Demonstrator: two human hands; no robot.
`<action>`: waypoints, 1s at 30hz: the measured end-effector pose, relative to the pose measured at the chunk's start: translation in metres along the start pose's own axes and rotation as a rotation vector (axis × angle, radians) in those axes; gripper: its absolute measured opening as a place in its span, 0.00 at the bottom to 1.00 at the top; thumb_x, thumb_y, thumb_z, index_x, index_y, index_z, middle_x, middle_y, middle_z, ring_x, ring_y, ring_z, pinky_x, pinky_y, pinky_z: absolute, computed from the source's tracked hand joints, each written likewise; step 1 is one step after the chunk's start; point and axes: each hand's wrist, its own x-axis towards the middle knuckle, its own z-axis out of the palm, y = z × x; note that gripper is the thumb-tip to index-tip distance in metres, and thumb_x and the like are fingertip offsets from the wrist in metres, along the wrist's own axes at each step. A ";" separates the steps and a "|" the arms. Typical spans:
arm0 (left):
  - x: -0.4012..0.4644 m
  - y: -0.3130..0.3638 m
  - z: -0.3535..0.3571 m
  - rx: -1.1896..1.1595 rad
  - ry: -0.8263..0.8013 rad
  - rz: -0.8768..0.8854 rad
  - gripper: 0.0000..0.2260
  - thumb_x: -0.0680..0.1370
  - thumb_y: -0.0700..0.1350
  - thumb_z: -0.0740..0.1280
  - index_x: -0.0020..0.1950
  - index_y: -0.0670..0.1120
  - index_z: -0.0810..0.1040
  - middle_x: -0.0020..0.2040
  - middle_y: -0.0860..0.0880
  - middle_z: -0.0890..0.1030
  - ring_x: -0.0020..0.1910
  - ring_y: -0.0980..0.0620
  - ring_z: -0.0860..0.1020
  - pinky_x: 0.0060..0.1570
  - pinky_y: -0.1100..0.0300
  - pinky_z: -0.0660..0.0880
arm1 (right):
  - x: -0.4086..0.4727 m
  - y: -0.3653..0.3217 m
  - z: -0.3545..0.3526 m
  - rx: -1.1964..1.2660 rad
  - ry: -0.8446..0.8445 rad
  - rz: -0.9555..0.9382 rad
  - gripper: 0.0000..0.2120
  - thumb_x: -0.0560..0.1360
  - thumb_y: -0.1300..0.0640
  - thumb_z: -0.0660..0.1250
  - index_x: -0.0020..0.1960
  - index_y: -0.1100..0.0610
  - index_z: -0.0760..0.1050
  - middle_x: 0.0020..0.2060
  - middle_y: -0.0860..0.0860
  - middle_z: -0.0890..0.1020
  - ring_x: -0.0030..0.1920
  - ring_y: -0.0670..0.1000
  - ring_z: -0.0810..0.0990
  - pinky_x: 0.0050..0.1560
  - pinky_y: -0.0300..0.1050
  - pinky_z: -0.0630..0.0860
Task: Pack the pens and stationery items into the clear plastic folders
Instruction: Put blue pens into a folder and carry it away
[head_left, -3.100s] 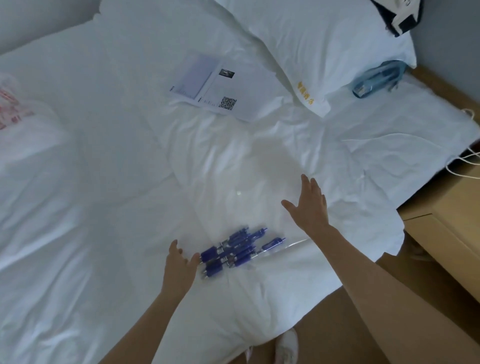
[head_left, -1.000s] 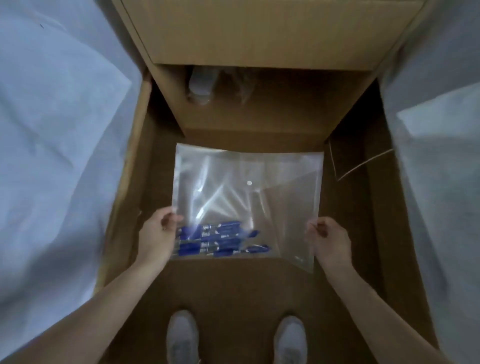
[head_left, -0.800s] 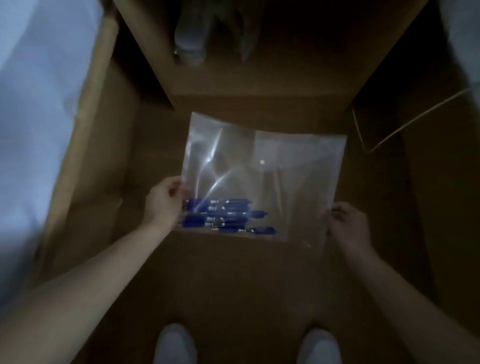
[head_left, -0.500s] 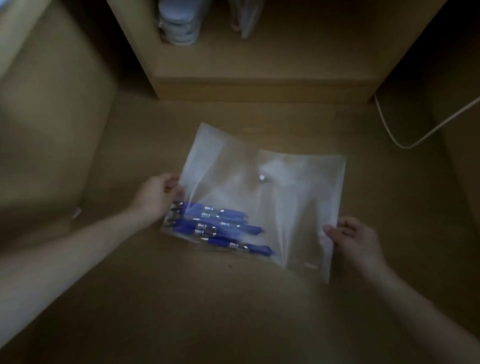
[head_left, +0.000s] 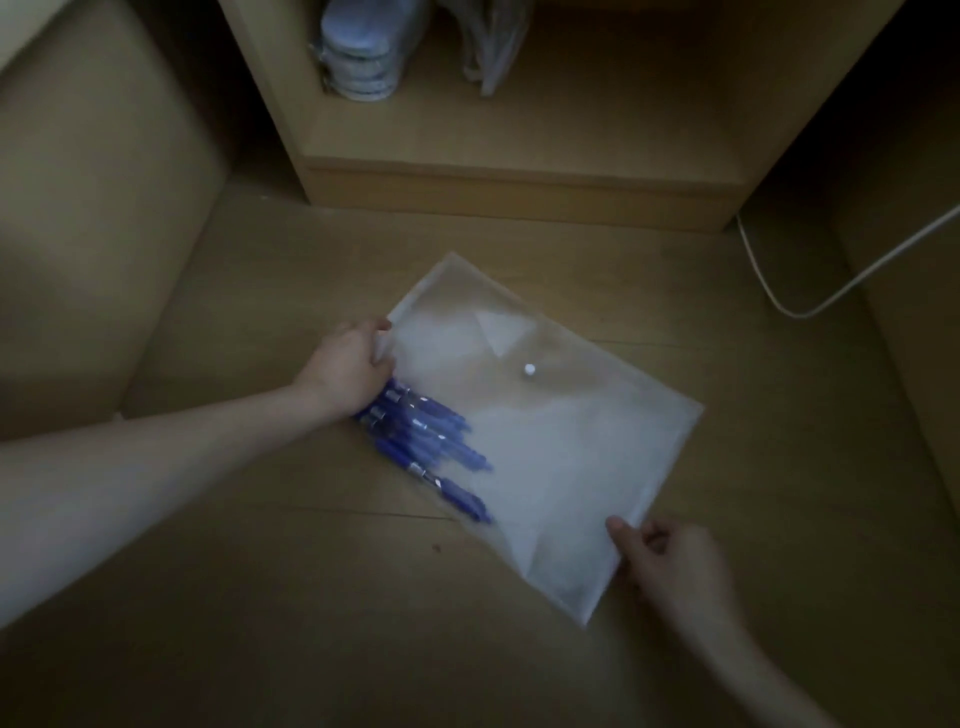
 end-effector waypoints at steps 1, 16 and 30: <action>-0.006 0.005 0.002 0.008 -0.007 0.025 0.22 0.78 0.40 0.63 0.72 0.43 0.66 0.63 0.37 0.72 0.62 0.39 0.72 0.59 0.58 0.65 | -0.001 -0.003 -0.004 -0.096 0.049 -0.018 0.17 0.75 0.49 0.69 0.34 0.59 0.73 0.27 0.52 0.78 0.31 0.53 0.76 0.31 0.46 0.67; -0.055 0.077 0.074 0.293 -0.163 -0.173 0.39 0.76 0.68 0.54 0.78 0.51 0.39 0.78 0.46 0.36 0.76 0.37 0.40 0.68 0.32 0.45 | 0.055 -0.075 0.011 -0.636 0.233 -0.613 0.21 0.76 0.48 0.63 0.66 0.56 0.66 0.63 0.56 0.71 0.64 0.58 0.68 0.62 0.49 0.63; -0.057 0.006 0.065 0.586 -0.323 0.297 0.44 0.61 0.79 0.32 0.72 0.60 0.29 0.76 0.51 0.31 0.74 0.43 0.32 0.69 0.32 0.43 | 0.064 -0.066 0.056 -0.678 0.348 -0.750 0.11 0.69 0.53 0.58 0.39 0.59 0.74 0.36 0.57 0.78 0.38 0.59 0.78 0.35 0.47 0.75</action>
